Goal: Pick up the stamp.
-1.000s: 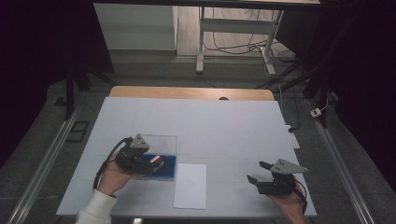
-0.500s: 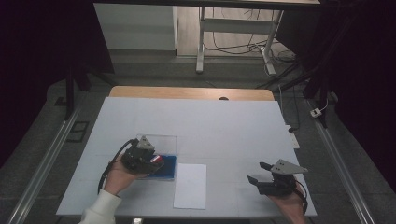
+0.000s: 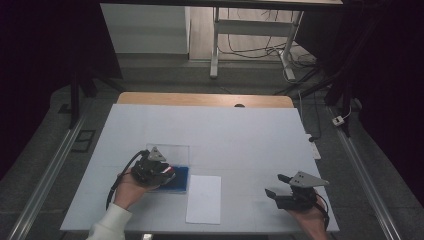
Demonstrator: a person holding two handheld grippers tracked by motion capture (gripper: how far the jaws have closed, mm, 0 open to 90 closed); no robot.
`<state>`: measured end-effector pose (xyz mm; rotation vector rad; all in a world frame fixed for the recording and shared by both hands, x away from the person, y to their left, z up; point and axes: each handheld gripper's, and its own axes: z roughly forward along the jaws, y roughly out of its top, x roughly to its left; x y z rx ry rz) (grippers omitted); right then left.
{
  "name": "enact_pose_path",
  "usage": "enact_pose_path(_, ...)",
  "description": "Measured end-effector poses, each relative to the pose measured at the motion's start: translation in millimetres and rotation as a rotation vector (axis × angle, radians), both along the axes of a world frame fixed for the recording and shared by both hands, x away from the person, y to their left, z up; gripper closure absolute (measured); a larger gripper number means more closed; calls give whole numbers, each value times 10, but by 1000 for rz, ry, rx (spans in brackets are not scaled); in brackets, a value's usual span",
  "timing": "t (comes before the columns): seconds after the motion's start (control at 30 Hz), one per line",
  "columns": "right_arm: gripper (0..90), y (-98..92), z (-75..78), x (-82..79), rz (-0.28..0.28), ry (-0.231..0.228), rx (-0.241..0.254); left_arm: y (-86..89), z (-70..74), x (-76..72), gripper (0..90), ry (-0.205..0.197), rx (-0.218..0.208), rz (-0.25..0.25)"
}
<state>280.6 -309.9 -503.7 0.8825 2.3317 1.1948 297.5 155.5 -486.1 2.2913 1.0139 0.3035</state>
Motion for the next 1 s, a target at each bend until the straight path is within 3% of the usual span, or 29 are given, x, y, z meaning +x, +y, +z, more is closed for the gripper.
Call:
enact_pose_path(0.3,269,-10,5,-2,-8,-3,-1,6,-7,-5,684,-5,-2,7)
enact_pose_path(0.73,277,-16,8,-8,-11,-6,-2,18,-7,-9,702,-5,-7,-2)
enact_pose_path(1.0,279,-11,-3,-5,-7,-3,-3,37,79,-50,703,-24,-39,-20)
